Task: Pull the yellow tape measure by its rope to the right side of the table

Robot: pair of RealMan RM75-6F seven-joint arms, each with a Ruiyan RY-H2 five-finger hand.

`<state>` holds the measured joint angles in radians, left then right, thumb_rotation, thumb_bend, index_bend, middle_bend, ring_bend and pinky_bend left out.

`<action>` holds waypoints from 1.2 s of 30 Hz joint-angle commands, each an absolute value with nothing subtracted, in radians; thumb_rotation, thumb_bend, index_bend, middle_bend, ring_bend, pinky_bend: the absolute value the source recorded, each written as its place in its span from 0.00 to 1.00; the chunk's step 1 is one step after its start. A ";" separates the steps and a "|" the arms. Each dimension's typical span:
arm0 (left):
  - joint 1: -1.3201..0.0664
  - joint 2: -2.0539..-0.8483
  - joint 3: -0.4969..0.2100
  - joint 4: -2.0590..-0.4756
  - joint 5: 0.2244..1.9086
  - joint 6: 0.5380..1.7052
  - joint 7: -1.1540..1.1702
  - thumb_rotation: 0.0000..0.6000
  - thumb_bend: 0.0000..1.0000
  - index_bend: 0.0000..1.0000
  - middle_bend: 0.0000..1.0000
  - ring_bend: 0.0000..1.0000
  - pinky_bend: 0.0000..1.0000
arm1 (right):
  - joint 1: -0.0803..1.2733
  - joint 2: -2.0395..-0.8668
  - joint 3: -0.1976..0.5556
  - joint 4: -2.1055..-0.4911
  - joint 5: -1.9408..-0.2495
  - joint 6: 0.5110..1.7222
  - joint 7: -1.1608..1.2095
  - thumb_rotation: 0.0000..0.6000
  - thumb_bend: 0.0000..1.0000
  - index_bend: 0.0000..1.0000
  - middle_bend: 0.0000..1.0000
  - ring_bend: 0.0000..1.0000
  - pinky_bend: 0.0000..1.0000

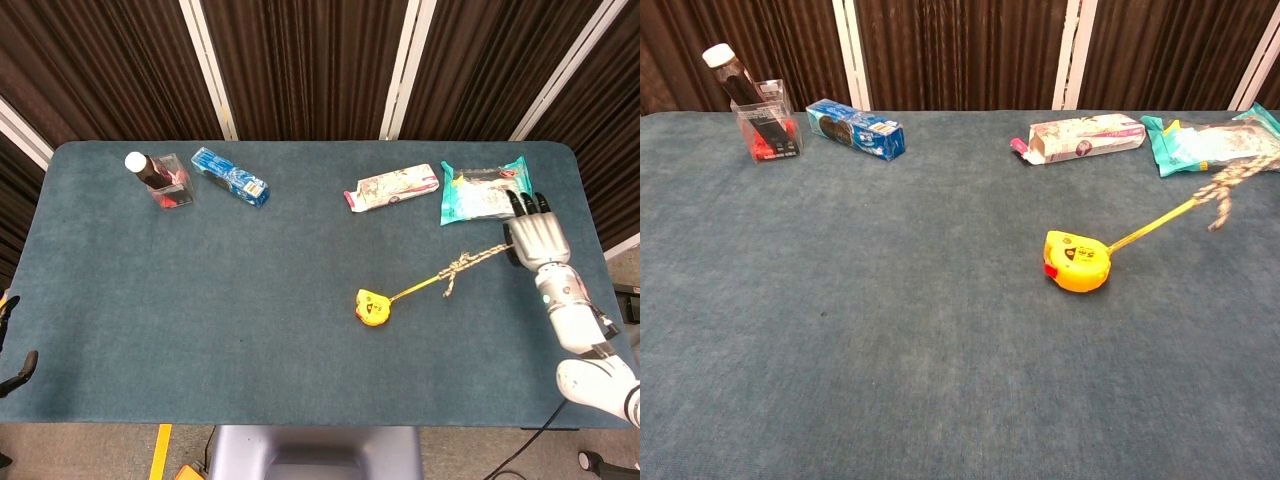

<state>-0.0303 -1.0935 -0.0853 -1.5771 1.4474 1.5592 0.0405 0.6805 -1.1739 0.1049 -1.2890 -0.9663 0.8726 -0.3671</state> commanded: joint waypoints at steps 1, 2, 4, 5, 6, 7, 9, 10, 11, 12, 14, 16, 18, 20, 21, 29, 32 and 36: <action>-0.033 -1.096 -0.088 -1.579 1.446 1.558 0.048 1.00 0.37 0.08 0.00 0.00 0.11 | 0.653 -1.151 0.099 -1.266 -0.958 0.875 -0.344 1.00 0.49 0.73 0.11 0.03 0.00; -0.031 -1.095 -0.086 -1.579 1.447 1.560 0.048 1.00 0.37 0.08 0.00 0.00 0.11 | 0.645 -1.145 0.099 -1.262 -0.961 0.876 -0.333 1.00 0.49 0.72 0.11 0.03 0.00; -0.030 -1.095 -0.084 -1.580 1.448 1.561 0.048 1.00 0.37 0.08 0.00 0.00 0.11 | 0.634 -1.136 0.101 -1.256 -0.966 0.880 -0.317 1.00 0.49 0.73 0.11 0.03 0.00; -0.030 -1.095 -0.084 -1.579 1.448 1.560 0.048 1.00 0.37 0.08 0.00 0.00 0.11 | 0.627 -1.130 0.102 -1.255 -0.969 0.882 -0.307 1.00 0.49 0.73 0.11 0.03 0.00; -0.030 -1.096 -0.084 -1.579 1.448 1.560 0.049 1.00 0.37 0.08 0.00 0.00 0.11 | 0.622 -1.125 0.102 -1.255 -0.973 0.882 -0.300 1.00 0.49 0.73 0.11 0.03 0.00; -0.030 -1.096 -0.084 -1.579 1.448 1.561 0.050 1.00 0.37 0.08 0.00 0.00 0.11 | 0.617 -1.121 0.102 -1.255 -0.976 0.881 -0.293 1.00 0.49 0.72 0.11 0.03 0.00; -0.033 -1.097 -0.084 -1.580 1.447 1.557 0.054 1.00 0.37 0.08 0.00 0.00 0.11 | 0.610 -1.114 0.100 -1.256 -0.981 0.871 -0.280 1.00 0.49 0.72 0.11 0.03 0.00; -0.034 -1.098 -0.084 -1.581 1.447 1.555 0.057 1.00 0.37 0.08 0.00 0.00 0.11 | 0.608 -1.111 0.099 -1.258 -0.983 0.862 -0.271 1.00 0.49 0.72 0.11 0.03 0.00; -0.035 -1.099 -0.083 -1.580 1.447 1.553 0.061 1.00 0.37 0.08 0.00 0.00 0.11 | 0.607 -1.105 0.098 -1.263 -0.986 0.845 -0.260 1.00 0.49 0.68 0.11 0.03 0.00; -0.035 -1.100 -0.082 -1.580 1.447 1.552 0.063 1.00 0.37 0.08 0.00 0.00 0.11 | 0.609 -1.100 0.096 -1.267 -0.987 0.829 -0.255 1.00 0.49 0.64 0.11 0.03 0.00; -0.036 -1.101 -0.082 -1.579 1.446 1.550 0.064 1.00 0.37 0.08 0.00 0.00 0.11 | 0.616 -1.085 0.089 -1.279 -0.986 0.788 -0.257 1.00 0.47 0.49 0.10 0.03 0.00; -0.036 -1.102 -0.083 -1.578 1.445 1.551 0.063 1.00 0.37 0.08 0.00 0.00 0.11 | 0.625 -1.073 0.088 -1.296 -0.975 0.760 -0.266 1.00 0.33 0.28 0.08 0.01 0.00; -0.035 -1.102 -0.084 -1.577 1.443 1.552 0.062 1.00 0.37 0.08 0.00 0.00 0.11 | 0.632 -1.064 0.091 -1.316 -0.964 0.746 -0.270 1.00 0.21 0.14 0.04 0.00 0.00; -0.034 -1.102 -0.084 -1.576 1.442 1.552 0.059 1.00 0.37 0.08 0.00 0.00 0.11 | 0.637 -1.055 0.098 -1.343 -0.950 0.739 -0.269 1.00 0.14 0.05 0.02 0.00 0.00; -0.034 -1.102 -0.084 -1.575 1.442 1.553 0.057 1.00 0.37 0.08 0.00 0.00 0.11 | 0.638 -1.050 0.102 -1.357 -0.945 0.738 -0.264 1.00 0.11 0.01 0.01 0.00 0.00; -0.034 -1.099 -0.086 -1.573 1.441 1.553 0.047 1.00 0.37 0.08 0.00 0.00 0.11 | 0.565 -1.027 0.167 -1.547 -1.011 0.980 -0.184 1.00 0.07 0.00 0.00 0.00 0.00; -0.034 -1.099 -0.086 -1.574 1.440 1.553 0.048 1.00 0.37 0.08 0.00 0.00 0.11 | 0.480 -1.023 0.173 -1.656 -1.114 1.158 -0.108 1.00 0.10 0.02 0.00 0.00 0.00; -0.035 -1.098 -0.085 -1.574 1.440 1.550 0.047 1.00 0.37 0.08 0.00 0.00 0.11 | 0.366 -1.002 0.108 -1.745 -1.269 1.324 -0.077 1.00 0.18 0.13 0.01 0.00 0.00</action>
<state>-0.0352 -1.0981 -0.0847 -1.5740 1.4400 1.5497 0.0475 0.4816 -1.0221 0.1427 -1.6341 -1.1274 1.1705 -0.1381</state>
